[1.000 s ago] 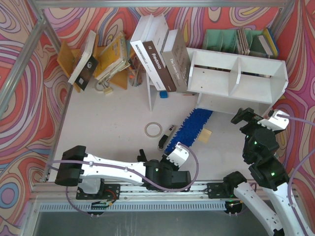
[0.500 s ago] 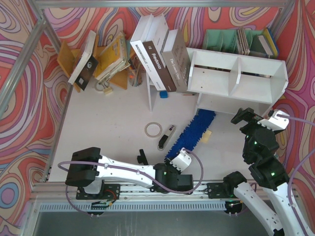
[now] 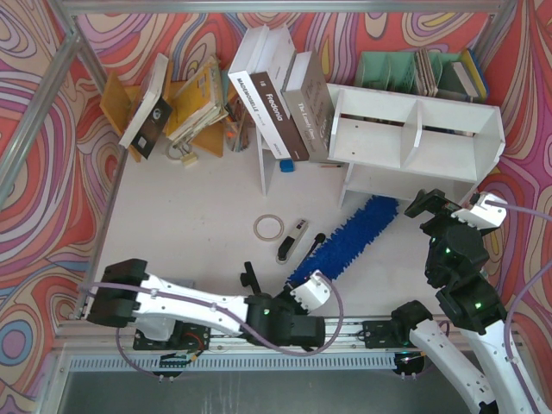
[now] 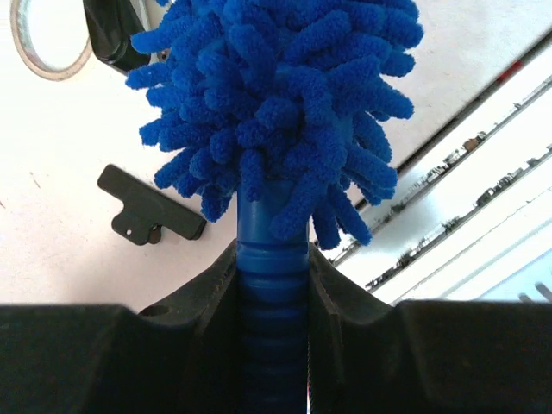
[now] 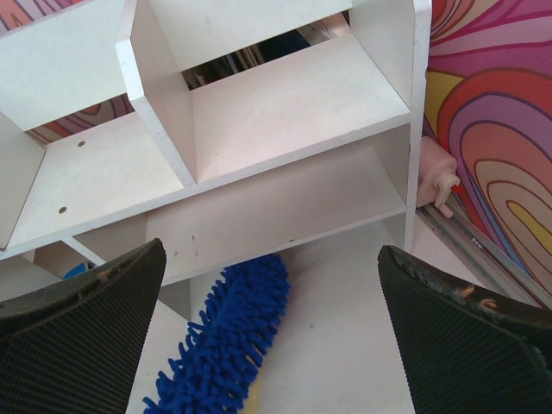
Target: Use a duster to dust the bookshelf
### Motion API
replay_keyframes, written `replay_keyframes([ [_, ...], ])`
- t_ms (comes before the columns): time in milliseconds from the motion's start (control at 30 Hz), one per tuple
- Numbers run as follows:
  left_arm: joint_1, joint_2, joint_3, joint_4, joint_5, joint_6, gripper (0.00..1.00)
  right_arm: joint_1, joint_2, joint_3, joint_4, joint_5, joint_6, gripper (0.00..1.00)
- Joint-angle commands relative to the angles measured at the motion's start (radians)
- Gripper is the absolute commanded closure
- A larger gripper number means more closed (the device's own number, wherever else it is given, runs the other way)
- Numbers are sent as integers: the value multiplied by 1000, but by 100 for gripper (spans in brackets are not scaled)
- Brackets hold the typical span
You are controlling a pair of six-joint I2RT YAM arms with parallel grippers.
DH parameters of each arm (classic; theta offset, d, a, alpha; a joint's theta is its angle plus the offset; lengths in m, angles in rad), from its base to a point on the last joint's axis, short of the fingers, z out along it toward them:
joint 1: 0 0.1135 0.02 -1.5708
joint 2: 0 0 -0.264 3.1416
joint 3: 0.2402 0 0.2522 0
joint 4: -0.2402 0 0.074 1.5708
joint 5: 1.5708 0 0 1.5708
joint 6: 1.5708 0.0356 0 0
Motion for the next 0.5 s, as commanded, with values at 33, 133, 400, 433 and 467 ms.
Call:
replay_keyframes([
  [33, -79, -146, -52, 33, -120, 75, 100, 0, -5, -4, 19, 9, -12, 1],
  [133, -117, -203, -62, -2, -135, 61, 100, -1, -3, -4, 19, 12, -13, 1],
  [400, -220, -282, -12, -330, -214, -209, 100, 0, 7, -3, 19, 16, -12, 1],
  [433, -228, -295, -11, -368, -223, -253, 100, -1, 7, -1, 19, 15, -12, 1],
  [467, -238, -302, -10, -409, -238, -296, 100, 0, 7, -1, 19, 15, -12, 1],
])
